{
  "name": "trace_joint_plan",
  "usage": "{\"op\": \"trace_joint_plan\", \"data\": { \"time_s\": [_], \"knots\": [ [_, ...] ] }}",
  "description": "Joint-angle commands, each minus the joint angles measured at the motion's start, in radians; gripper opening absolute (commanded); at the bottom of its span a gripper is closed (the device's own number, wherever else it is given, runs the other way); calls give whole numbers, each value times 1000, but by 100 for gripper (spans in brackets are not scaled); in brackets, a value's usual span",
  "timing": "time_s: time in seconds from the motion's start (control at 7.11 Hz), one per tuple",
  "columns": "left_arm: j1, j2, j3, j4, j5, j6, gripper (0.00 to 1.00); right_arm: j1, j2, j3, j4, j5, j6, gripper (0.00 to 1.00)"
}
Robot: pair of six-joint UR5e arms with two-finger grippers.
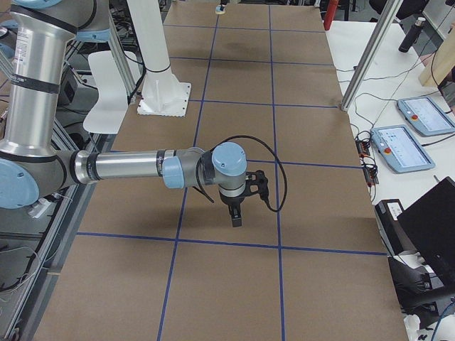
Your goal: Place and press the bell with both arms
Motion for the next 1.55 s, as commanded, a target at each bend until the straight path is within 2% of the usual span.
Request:
{"op": "trace_joint_plan", "data": {
  "time_s": [0.0,0.28,0.42,0.56,0.84,0.99,1.13,1.41],
  "knots": [
    [118,-235,-8,15,2,-277,43,0,-2,-4,0,-3,0,100],
    [250,-469,35,14,8,-547,43,-2,-2,-18,0,-2,0,100],
    [328,-604,90,11,11,-662,43,-2,0,-25,0,0,2,100],
    [391,-716,159,6,12,-741,43,-2,0,-25,0,1,2,100],
    [497,-977,356,-3,82,-864,44,-5,1,-36,2,4,2,100],
    [541,-1081,487,-59,104,-916,44,-9,5,-36,2,3,3,100],
    [568,-1149,602,-171,148,-994,45,-12,6,-36,2,3,5,100],
    [612,-1246,820,-404,178,-1118,47,-15,6,-38,3,4,6,100]
  ]
}}
